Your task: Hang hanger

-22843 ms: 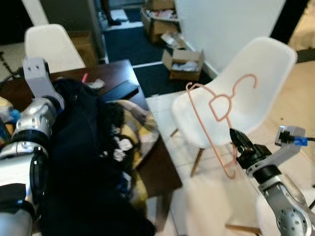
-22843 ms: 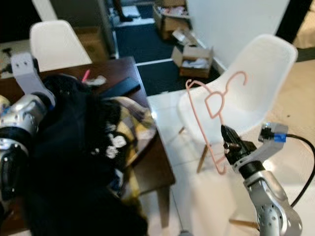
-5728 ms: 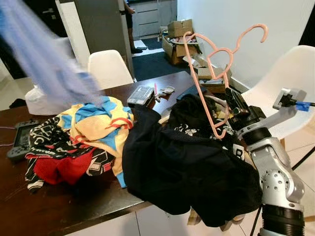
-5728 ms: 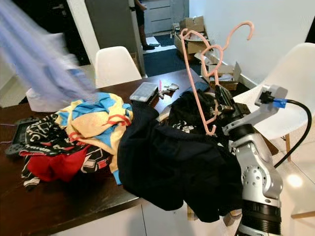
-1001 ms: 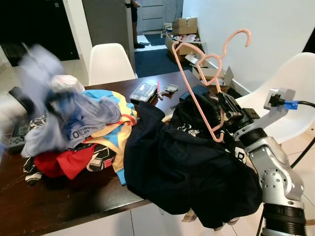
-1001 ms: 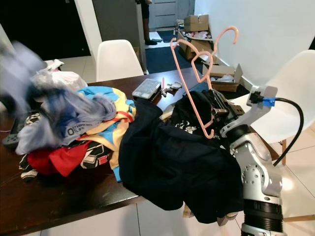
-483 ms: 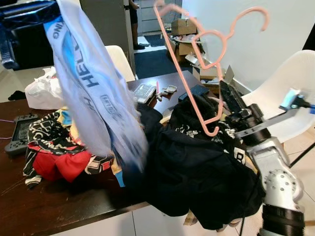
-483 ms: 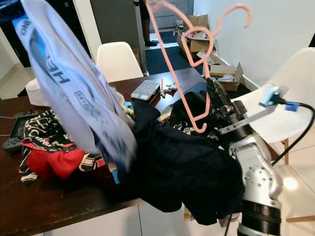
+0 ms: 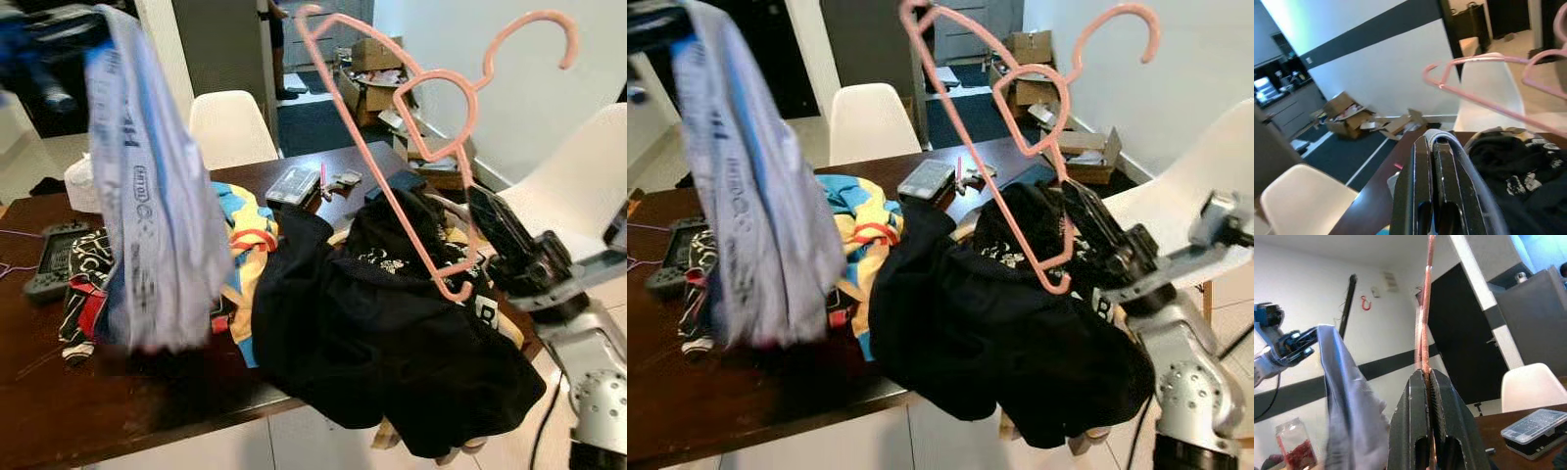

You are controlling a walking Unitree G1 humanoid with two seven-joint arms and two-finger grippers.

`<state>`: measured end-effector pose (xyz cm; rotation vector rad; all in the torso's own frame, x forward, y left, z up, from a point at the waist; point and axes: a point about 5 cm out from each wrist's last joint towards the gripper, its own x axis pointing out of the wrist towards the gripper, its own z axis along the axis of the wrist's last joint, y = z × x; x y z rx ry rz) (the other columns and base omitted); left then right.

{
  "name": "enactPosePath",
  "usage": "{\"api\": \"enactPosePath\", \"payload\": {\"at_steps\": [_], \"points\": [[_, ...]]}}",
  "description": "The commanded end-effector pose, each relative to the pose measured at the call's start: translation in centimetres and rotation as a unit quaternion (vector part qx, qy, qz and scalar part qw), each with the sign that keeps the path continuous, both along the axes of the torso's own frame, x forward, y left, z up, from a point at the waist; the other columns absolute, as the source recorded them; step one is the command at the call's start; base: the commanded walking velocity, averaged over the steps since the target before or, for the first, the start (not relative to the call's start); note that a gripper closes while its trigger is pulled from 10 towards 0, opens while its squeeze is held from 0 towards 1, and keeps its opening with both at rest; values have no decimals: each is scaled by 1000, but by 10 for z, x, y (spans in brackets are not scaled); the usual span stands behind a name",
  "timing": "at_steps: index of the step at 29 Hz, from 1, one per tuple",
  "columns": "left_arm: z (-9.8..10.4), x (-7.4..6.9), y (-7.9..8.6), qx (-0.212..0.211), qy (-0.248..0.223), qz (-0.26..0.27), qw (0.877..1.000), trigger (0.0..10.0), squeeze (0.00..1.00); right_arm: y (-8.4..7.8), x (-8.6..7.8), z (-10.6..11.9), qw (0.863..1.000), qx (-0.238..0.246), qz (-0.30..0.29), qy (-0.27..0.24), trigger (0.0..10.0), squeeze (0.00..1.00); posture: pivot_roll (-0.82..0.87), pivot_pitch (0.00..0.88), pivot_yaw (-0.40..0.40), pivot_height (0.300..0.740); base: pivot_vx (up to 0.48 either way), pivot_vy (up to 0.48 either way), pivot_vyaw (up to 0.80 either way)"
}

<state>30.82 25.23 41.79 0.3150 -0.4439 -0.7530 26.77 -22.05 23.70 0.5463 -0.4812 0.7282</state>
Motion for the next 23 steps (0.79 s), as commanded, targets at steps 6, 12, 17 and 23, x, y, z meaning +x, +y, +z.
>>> {"api": "enactPosePath", "payload": {"at_steps": [6, 12, 17, 23], "points": [[-31, 4, -68, 2, 9, -114, 993, 10000, 0, 8, 23, -5, 997, 22, -61, 48, 10000, 0, -51, 0, 82, 710, 0, 0, 0], [-47, 5, -89, 2, 17, -129, 991, 10000, 0, 12, 26, -3, 996, 31, -65, 49, 10000, 0, -49, 0, 80, 710, 0, 0, 0], [-61, 4, -104, -10, 30, -132, 991, 10000, 0, 19, 28, 2, 996, 24, -68, 45, 10000, 0, -47, 0, 81, 710, 0, -369, 0], [-66, -1, -114, -32, 38, -138, 989, 10000, 0, 29, 31, 1, 997, 16, -66, 48, 10000, 0, -47, 0, 81, 710, 0, -472, 0]]}}
